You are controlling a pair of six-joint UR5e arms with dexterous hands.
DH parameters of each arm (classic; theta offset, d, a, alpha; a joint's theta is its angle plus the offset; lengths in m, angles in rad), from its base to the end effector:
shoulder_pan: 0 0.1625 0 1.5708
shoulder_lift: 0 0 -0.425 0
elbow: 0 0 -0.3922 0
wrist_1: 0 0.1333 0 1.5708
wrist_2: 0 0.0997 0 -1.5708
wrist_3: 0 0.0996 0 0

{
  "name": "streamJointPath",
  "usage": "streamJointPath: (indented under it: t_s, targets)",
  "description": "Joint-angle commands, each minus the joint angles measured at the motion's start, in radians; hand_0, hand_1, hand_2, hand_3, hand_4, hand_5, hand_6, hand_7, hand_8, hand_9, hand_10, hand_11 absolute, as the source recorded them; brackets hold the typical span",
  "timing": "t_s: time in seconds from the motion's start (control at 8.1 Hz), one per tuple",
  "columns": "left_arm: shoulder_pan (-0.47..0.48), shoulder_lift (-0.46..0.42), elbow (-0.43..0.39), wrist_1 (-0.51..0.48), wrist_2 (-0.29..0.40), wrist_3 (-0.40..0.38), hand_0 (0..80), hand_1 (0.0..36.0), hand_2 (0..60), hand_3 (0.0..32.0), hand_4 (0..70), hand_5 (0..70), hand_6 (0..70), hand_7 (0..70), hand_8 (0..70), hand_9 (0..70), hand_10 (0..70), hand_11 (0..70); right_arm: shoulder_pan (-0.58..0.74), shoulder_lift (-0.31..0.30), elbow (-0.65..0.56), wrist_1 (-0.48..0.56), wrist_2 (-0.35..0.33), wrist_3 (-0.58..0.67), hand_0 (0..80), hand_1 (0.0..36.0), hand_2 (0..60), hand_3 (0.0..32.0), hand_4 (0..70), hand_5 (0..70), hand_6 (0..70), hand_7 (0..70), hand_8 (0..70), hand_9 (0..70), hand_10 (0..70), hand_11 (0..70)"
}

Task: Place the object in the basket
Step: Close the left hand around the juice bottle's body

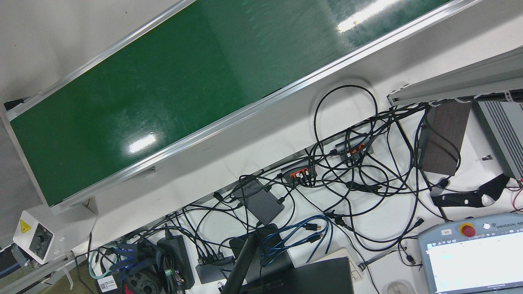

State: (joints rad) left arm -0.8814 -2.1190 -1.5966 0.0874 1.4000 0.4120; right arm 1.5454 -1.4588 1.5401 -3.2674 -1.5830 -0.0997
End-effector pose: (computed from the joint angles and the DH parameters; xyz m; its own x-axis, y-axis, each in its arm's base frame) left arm 0.3193 -0.6235 0.3545 -0.9034 -0.3236 -0.2811 0.0702 0.5352 -0.8418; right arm 0.1185 -0.5366 0.6570 -0.9942 0.0418 0.0989 -0.1006 -0.0405 -0.9941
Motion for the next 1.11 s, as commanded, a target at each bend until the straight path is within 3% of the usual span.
streamJointPath:
  t_s: [0.0,0.49,0.74,0.99]
  targets:
    - [-0.01,0.001,-0.051,0.084,-0.001,0.004,48.9,33.7,60.0,0.0,36.4,70.0,57.1,70.0,66.7,70.0,70.0,70.0,0.002,0.0,0.0,0.0,0.0,0.0,0.0,0.0,0.0,0.0,0.0,0.0,0.0,0.0,0.0,0.0,0.0,0.0]
    - [0.013,-0.016,-0.138,0.117,0.06,0.007,46.8,32.0,60.0,0.0,33.9,63.5,54.1,70.0,61.9,70.0,70.0,70.0,0.004,0.0,0.0,0.0,0.0,0.0,0.0,0.0,0.0,0.0,0.0,0.0,0.0,0.0,0.0,0.0,0.0,0.0]
    - [0.114,-0.009,-0.224,0.118,0.063,0.011,46.8,31.9,60.0,0.0,35.5,63.9,53.6,70.0,61.0,70.0,68.2,70.0,0.004,0.0,0.0,0.0,0.0,0.0,0.0,0.0,0.0,0.0,0.0,0.0,0.0,0.0,0.0,0.0,0.0,0.0]
    - [0.287,-0.007,-0.323,0.2,0.062,0.095,47.2,32.0,60.0,0.0,36.4,62.8,52.5,70.0,59.3,70.0,65.5,70.0,0.004,0.0,0.0,0.0,0.0,0.0,0.0,0.0,0.0,0.0,0.0,0.0,0.0,0.0,0.0,0.0,0.0,0.0]
